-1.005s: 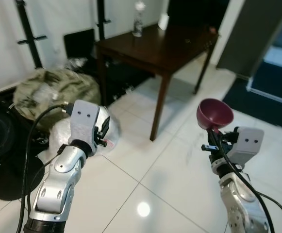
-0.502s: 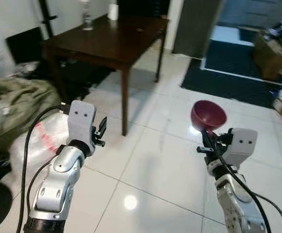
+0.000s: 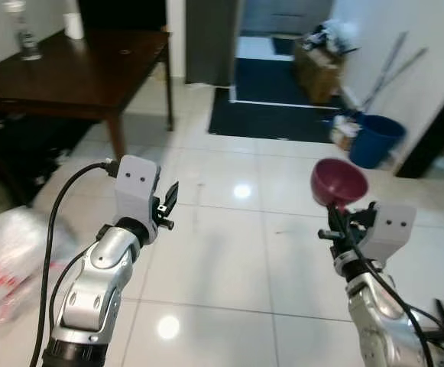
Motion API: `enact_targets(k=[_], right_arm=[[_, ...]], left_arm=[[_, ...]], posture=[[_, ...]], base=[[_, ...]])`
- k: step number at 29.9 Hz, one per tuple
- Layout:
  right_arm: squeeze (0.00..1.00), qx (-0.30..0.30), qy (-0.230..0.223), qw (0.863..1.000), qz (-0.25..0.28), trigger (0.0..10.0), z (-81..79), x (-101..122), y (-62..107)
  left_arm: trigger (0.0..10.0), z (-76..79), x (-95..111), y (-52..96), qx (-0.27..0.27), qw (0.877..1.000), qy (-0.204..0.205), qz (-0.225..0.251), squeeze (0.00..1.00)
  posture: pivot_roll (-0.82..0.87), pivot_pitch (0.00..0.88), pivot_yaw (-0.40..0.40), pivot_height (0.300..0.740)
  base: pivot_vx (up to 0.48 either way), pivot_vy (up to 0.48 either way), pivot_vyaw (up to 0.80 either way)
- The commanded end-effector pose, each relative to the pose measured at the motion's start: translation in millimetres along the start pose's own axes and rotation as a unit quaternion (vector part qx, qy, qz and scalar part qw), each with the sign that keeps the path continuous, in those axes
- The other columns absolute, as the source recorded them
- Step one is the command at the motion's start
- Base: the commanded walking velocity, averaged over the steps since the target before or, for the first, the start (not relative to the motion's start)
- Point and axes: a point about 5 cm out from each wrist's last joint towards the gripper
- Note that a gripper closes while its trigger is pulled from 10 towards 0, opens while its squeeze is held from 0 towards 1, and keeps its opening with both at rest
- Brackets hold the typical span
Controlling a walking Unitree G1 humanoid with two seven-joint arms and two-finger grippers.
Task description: Setting the table
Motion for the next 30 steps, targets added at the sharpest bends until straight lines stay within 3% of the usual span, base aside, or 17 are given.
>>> enact_targets(k=[1,5,11,21,26,30], right_arm=[[0.0,-0.001,-0.006,1.0,-0.006,10.0,-1.1,-3.8,2.4],[0.0,0.0,-0.006,1.0,-0.006,10.0,-1.3,-3.2,2.3],[0.0,0.006,0.0,1.0,-0.008,10.0,-3.3,-4.4,2.2],[0.0,0.047,-0.005,0.999,-0.019,10.0,-17.9,-9.8,3.5],[0.0,0.088,-0.015,0.996,-0.027,10.0,-30.3,-13.8,6.1],[0.0,0.128,-0.017,0.991,-0.039,10.0,-44.5,-21.8,10.9]], left_arm=[[10.0,-1.7,-3.0,0.9,0.003,1.0,0.0,-0.005,0.0],[10.0,-1.5,-2.2,0.8,0.004,1.0,-0.002,0.001,0.0],[10.0,-2.0,-1.0,-0.5,0.009,1.0,-0.009,0.01,0.0],[10.0,-3.4,-3.7,1.2,0.014,1.0,-0.015,0.006,0.0],[10.0,-8.8,-11.9,10.2,0.029,0.999,-0.023,-0.007,0.0],[10.0,-19.5,-36.9,30.0,0.065,0.996,-0.036,-0.043,0.0]], posture=[[0.05,0.112,0.047,0.74],[0.04,0.113,0.044,0.74],[0.04,0.113,0.046,0.74],[0.05,0.116,0.045,0.74],[0.07,0.118,0.034,0.74],[0.08,0.116,0.028,0.74]], base=[[0.0,0.0,-0.8],[0.0,0.0,-0.8],[0.383,0.0,-0.69],[0.48,0.0,0.0],[0.48,0.0,0.0],[0.48,0.0,0.0]])
Point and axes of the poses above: a point about 5 cm out from each wrist's last joint towards the gripper, its own y axis pointing back from the gripper into the wrist, its own x axis along the axis of the wrist's last joint, z = x × y, and after that the axes turned 8 degrees about y, right-handed
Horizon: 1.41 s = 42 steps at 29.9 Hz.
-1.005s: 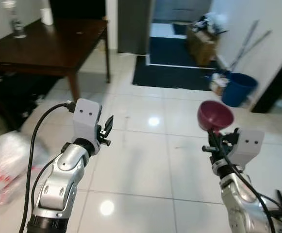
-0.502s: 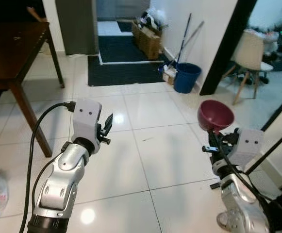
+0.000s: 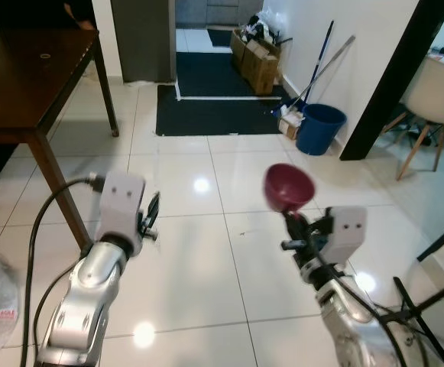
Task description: Setting the table
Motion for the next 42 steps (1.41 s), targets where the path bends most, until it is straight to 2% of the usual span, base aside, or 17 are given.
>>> enact_targets(k=[1,3,4,5,6,9,12,20,33,42], right_arm=[[0.0,0.003,-0.003,1.0,-0.017,10.0,0.2,-10.4,5.0],[0.0,0.004,-0.003,1.0,-0.018,10.0,0.0,-11.1,5.4],[0.0,0.008,0.006,1.0,-0.02,10.0,-1.5,-12.9,6.7],[0.0,0.008,0.006,1.0,-0.02,10.0,-1.5,-12.9,6.7],[0.0,0.01,0.014,1.0,-0.019,10.0,-2.0,-13.2,7.8],[0.0,0.01,0.021,1.0,-0.017,10.0,-1.7,-12.6,8.5],[0.0,0.024,0.037,0.999,-0.017,10.0,-0.2,-12.6,13.7],[0.0,0.058,0.034,0.998,-0.018,10.0,-2.6,-12.3,17.2],[0.0,0.007,0.043,0.999,-0.019,10.0,15.3,-14.0,23.4],[0.0,0.006,0.04,0.999,-0.018,10.0,14.9,-14.0,23.3]], left_arm=[[10.0,0.5,-13.7,7.4,0.012,1.0,-0.004,-0.013,0.0],[10.0,0.4,-16.6,8.6,0.015,1.0,-0.003,-0.016,0.0],[10.0,-0.4,-31.5,13.7,0.026,0.999,0.001,-0.035,0.0],[10.0,-0.4,-31.5,13.7,0.026,0.999,0.001,-0.035,0.0],[10.0,-2.0,-47.1,18.1,0.041,0.998,0.008,-0.055,0.0],[10.0,-3.6,-54.8,19.7,0.052,0.997,0.013,-0.064,0.0],[10.0,-10.2,-66.4,18.3,0.088,0.994,0.023,-0.067,0.0],[10.0,-8.0,-59.9,7.7,0.094,0.995,0.02,-0.042,0.0],[10.0,-0.5,-44.8,-3.8,0.074,0.997,0.023,-0.005,0.0],[10.0,0.1,-42.3,-5.8,0.072,0.997,0.023,0.0,0.0]], posture=[[0.09,0.114,0.021,0.74],[0.09,0.114,0.021,0.74],[0.09,0.114,0.021,0.74],[0.09,0.114,0.021,0.74],[0.08,0.111,0.019,0.74],[0.08,0.111,0.019,0.74],[0.07,0.109,0.018,0.74],[0.05,0.105,0.016,0.74],[0.04,0.114,0.036,0.74],[0.04,0.115,0.039,0.74]], base=[[0.48,0.0,0.0],[0.48,0.0,0.0],[0.48,0.0,0.0],[0.48,0.0,0.0],[0.48,0.0,0.0],[0.48,0.0,0.0],[0.48,0.0,0.0],[0.48,0.0,0.0],[0.48,0.0,0.0],[0.48,0.0,0.0]])
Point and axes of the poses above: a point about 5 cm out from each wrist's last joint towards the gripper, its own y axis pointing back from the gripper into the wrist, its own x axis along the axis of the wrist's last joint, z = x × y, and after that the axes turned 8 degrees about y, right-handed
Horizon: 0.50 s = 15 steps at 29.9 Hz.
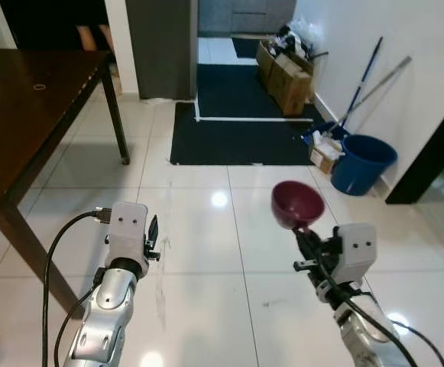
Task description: Setting the table
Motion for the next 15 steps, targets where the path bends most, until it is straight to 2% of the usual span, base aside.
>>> enact_targets(k=[1,15], right_arm=[[0.0,0.006,-0.007,1.0,-0.002,10.0,-5.4,-2.4,1.0],[0.0,0.011,-0.015,1.0,-0.001,10.0,-10.1,-3.8,0.0]], left_arm=[[10.0,-6.1,-7.3,3.6,0.01,1.0,-0.005,-0.014,0.0],[10.0,-8.8,-7.4,3.9,0.011,1.0,-0.009,-0.013,0.0]], posture=[[0.04,0.115,0.039,0.74],[0.05,0.118,0.041,0.74]], base=[[0.48,0.0,0.0],[0.48,0.0,0.0]])
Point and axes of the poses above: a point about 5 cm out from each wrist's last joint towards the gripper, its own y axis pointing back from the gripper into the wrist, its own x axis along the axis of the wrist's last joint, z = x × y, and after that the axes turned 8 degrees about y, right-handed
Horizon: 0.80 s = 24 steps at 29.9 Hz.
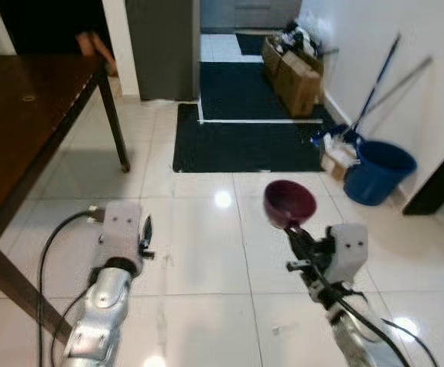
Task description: Setting the table
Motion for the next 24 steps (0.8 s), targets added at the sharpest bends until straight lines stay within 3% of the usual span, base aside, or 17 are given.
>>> enact_targets(k=[1,24], right_arm=[[0.0,0.006,-0.006,1.0,-0.004,10.0,-5.0,-3.4,2.1],[0.0,0.0,-0.014,1.0,-0.004,10.0,-3.7,-4.0,2.1]], left_arm=[[10.0,-9.4,-8.1,4.6,0.014,1.0,-0.007,-0.014,0.0],[10.0,-8.3,-9.2,5.4,0.007,1.0,-0.01,-0.016,0.0]], posture=[[0.05,0.118,0.041,0.74],[0.05,0.118,0.044,0.74]], base=[[0.48,0.0,0.0],[0.48,0.0,0.0]])
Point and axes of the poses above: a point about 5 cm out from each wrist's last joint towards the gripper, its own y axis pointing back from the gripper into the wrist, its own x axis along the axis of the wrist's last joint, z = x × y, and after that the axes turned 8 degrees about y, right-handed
